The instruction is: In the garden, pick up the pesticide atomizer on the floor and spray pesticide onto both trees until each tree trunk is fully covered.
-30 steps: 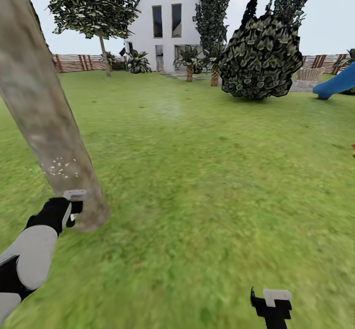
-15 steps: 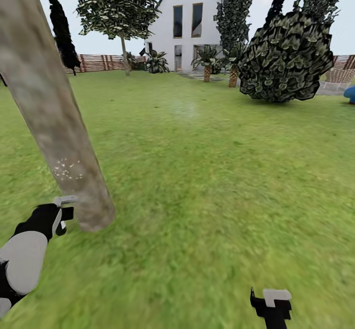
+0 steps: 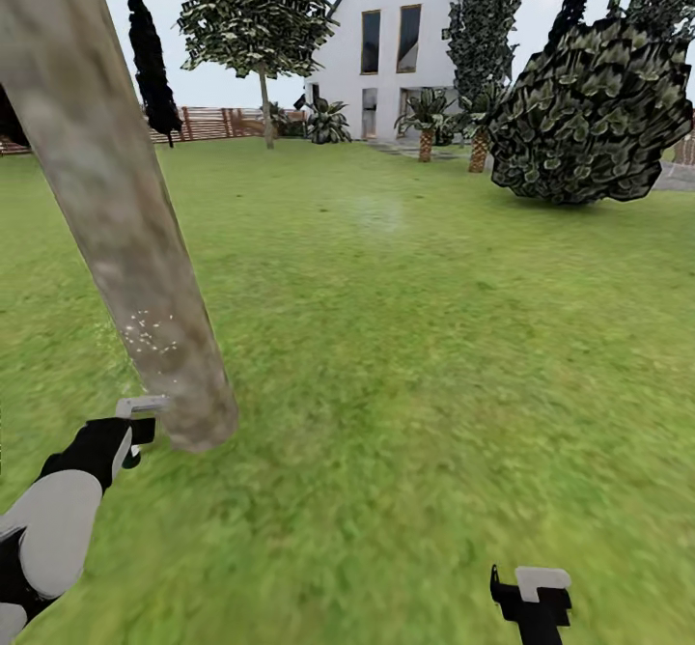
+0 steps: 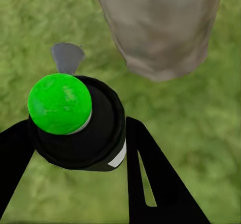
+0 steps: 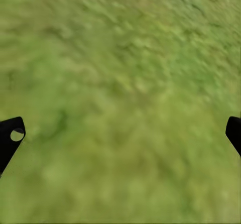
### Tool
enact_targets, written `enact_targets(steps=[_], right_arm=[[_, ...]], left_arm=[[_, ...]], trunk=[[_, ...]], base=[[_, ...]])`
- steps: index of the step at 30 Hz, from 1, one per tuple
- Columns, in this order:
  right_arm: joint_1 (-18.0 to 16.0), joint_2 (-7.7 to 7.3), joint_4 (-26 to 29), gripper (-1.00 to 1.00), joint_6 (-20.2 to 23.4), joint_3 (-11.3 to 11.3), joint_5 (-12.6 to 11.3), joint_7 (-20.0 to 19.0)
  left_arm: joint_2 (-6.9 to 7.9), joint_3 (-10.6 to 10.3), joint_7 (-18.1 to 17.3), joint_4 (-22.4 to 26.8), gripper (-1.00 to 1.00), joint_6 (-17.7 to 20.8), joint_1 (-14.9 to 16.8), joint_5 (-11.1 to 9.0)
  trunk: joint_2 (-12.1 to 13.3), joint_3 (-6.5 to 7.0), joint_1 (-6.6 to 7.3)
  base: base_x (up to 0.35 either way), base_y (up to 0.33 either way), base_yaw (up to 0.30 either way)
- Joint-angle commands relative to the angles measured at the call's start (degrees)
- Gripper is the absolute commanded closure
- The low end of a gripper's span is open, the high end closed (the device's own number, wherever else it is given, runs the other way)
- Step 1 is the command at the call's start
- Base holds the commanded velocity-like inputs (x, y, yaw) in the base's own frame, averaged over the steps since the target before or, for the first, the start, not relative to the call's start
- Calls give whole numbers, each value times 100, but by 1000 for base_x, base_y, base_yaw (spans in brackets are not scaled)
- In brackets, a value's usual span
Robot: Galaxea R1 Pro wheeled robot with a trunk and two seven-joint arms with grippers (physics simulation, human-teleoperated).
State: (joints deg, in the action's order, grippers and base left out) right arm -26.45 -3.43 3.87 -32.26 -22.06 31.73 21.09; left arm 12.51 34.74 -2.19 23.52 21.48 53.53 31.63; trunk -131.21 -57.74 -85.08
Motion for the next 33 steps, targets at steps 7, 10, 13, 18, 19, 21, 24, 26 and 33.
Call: enact_targets(steps=[7,10,13,18,19,21,24,26,33], right_arm=[[0,0,0,-100,0,0,0,0],[0,0,0,-100,0,0,3,0],[0,6,0,-100,2,0,8,0],[-2,9,0,-100,1,0,8,0],[-1,9,0,-100,1,0,8,0],[0,9,0,-100,1,0,4,0],[0,9,0,-100,0,0,1,0],[0,2,0,-100,0,0,0,0],[0,4,2,-100,0,0,0,0]], left_arm=[[-2,-2,-1,-4,100,-3,-9,1],[-6,-2,-1,-11,100,-3,-16,-1],[-4,-2,4,-9,100,-3,-14,1],[5,2,195,-19,100,-3,-13,1],[2,0,219,-50,100,-9,-12,1],[-14,0,240,-104,100,-42,-16,-5],[-40,7,246,-115,100,-64,-18,-7],[-41,7,250,-119,100,-105,-19,5],[-71,123,513,-122,100,-304,-226,-4]], trunk=[[0,0,0],[0,0,0],[0,0,0],[0,0,0],[0,0,0],[0,0,0],[0,0,0],[0,0,0],[0,0,0]], base=[[88,-235,19],[1,-273,0],[0,-274,8],[0,-274,224],[0,-274,275],[133,-240,277],[234,-183,200],[254,-172,21],[218,-193,5]])
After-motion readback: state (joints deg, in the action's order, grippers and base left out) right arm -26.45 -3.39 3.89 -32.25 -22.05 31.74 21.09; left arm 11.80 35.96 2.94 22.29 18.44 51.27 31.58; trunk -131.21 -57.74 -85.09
